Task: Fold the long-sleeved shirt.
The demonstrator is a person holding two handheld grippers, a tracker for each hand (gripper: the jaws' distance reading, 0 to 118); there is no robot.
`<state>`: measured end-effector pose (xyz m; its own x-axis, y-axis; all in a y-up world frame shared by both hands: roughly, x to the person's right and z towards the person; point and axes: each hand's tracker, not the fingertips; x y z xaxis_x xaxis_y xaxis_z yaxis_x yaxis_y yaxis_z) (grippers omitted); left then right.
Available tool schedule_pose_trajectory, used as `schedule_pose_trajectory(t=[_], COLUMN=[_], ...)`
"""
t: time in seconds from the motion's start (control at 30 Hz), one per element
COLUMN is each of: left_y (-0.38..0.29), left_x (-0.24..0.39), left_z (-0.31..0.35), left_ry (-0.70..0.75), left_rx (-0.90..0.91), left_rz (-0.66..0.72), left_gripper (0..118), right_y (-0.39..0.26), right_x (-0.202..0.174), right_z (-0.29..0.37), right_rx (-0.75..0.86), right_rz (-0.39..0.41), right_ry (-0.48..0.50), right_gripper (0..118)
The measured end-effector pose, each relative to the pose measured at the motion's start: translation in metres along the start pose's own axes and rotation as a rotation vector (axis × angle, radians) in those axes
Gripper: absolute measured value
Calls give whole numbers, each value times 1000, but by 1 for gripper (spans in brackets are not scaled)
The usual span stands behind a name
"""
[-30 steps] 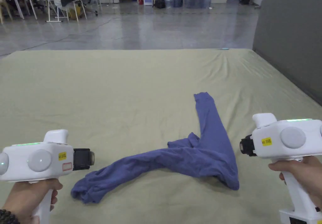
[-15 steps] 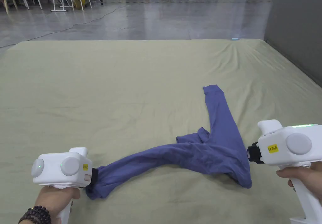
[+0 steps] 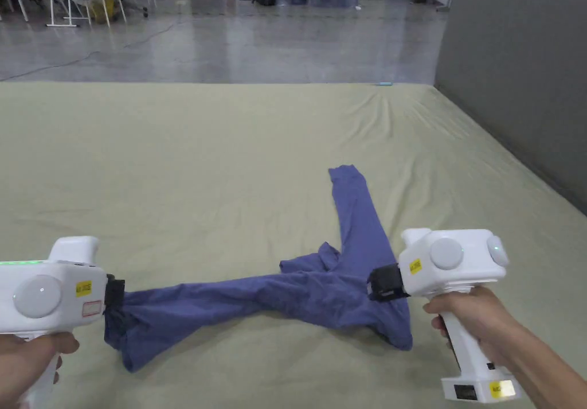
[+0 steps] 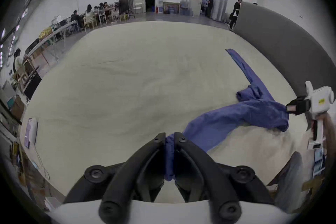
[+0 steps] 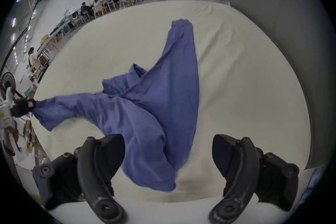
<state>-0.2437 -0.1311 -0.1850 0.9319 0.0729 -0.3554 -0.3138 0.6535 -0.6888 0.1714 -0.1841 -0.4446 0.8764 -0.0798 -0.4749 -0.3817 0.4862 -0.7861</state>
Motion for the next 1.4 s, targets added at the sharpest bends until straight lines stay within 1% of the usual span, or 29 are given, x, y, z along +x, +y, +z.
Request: schedule_pose_trajectory(t=[0.03,0.07,0.1,0.13,0.17,0.2,0.27,0.4,0.5,0.63,0.7,0.8,0.87,1.0,1.03,1.1,1.17,1.2,1.23,1.33,1.4], left_y=[0,-1,-2,-2,-3,-3,0,29,74,152,194,268,321,411,433,466,483,487,491,486,456], left_x=[-1,-1,-1,-1,-2,-3,-6,-10,-8,-2,1,-4,-6,-8,-8,-9,-5,-5,-5,-9,-2], left_z=[0,0,-1,-2,-3,-4,-1,20,33,50,61,69,76,110,120,137,148,147,145,114,93], left_ry=[-7,-9,-6,-3,-3,-4,-6,-41,-33,10,35,64,79,140,171,205,186,191,193,197,198], left_rx=[-1,-2,-2,-4,-5,-4,15,149,197,327,387,467,476,640,657,724,762,746,745,709,660], left_rz=[6,11,13,13,11,12,22,19,19,-15,-29,-21,-33,-16,-17,-6,6,9,11,27,26], left_gripper=[0,0,0,0,0,0,0,0,0,0,0,0,0,0,0,0,0,0,0,0,0], right_y=[-3,-4,-6,-7,-7,-4,4,37,83,158,192,251,291,368,388,423,440,445,463,464,459], right_x=[-5,-8,-11,-13,-15,-16,-16,-8,-8,-13,-21,-31,-41,-54,-57,-59,-63,-65,-60,-59,-53], right_z=[-6,-12,-19,-24,-27,-27,-6,48,86,133,155,185,212,266,283,309,324,327,318,297,261], right_rx=[-13,-12,-24,-48,-85,-107,-11,133,244,383,432,521,581,692,723,772,786,793,786,760,728], right_rz=[7,9,9,0,-10,-4,28,26,62,92,125,167,191,194,171,120,110,106,103,100,89], right_ry=[-3,-1,14,59,65,61,30,94,58,47,29,-19,-52,-98,-131,-129,-128,-133,-136,-149,-127], right_gripper=[37,19,14,14,11,7,5,5,5,5,5,5,5,5,5,5,5,5,5,5,5])
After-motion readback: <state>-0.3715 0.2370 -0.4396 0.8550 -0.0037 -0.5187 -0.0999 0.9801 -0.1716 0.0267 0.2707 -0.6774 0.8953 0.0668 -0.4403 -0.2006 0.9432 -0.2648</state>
